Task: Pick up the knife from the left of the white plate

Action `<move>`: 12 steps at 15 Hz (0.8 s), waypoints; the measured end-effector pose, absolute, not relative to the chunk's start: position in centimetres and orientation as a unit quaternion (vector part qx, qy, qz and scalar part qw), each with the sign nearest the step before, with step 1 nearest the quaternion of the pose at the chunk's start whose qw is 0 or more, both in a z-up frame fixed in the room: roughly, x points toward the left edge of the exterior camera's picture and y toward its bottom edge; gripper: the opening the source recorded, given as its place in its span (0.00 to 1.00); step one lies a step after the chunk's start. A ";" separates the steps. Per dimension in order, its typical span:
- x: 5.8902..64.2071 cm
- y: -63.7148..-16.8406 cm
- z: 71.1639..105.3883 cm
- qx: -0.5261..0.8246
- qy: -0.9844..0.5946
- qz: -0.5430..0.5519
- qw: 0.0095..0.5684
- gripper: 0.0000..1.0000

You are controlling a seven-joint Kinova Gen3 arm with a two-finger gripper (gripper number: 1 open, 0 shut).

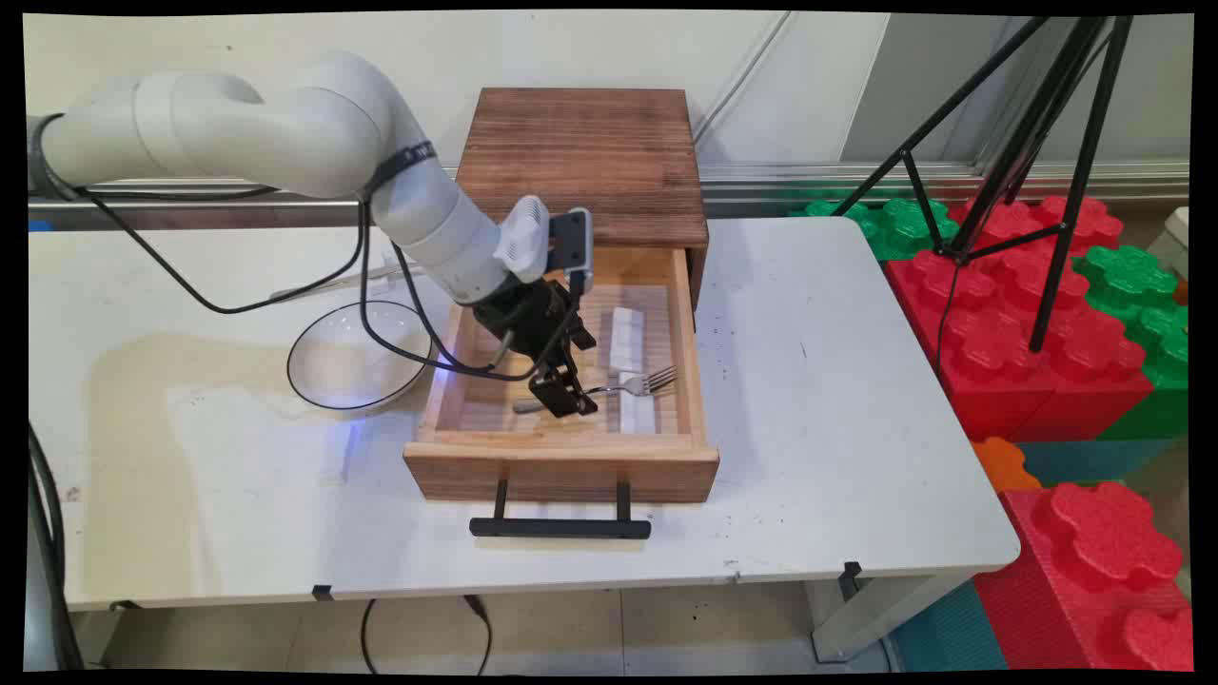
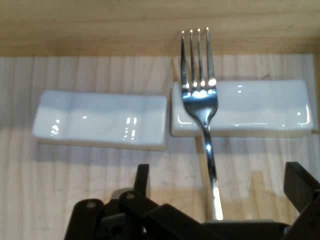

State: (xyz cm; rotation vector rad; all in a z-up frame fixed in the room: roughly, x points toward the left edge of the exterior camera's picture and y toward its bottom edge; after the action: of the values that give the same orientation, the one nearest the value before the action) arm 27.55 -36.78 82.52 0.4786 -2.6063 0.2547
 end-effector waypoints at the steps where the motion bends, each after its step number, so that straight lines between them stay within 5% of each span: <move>1: 27.8 -36.7 83.0 0.174 -0.951 0.096 0.238 1.00; 12: 32.3 -33.2 88.2 0.170 -0.947 0.108 0.251 1.00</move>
State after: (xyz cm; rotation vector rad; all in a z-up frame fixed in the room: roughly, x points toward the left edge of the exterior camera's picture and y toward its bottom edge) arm 32.28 -33.19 88.15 0.4623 -2.5762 0.2933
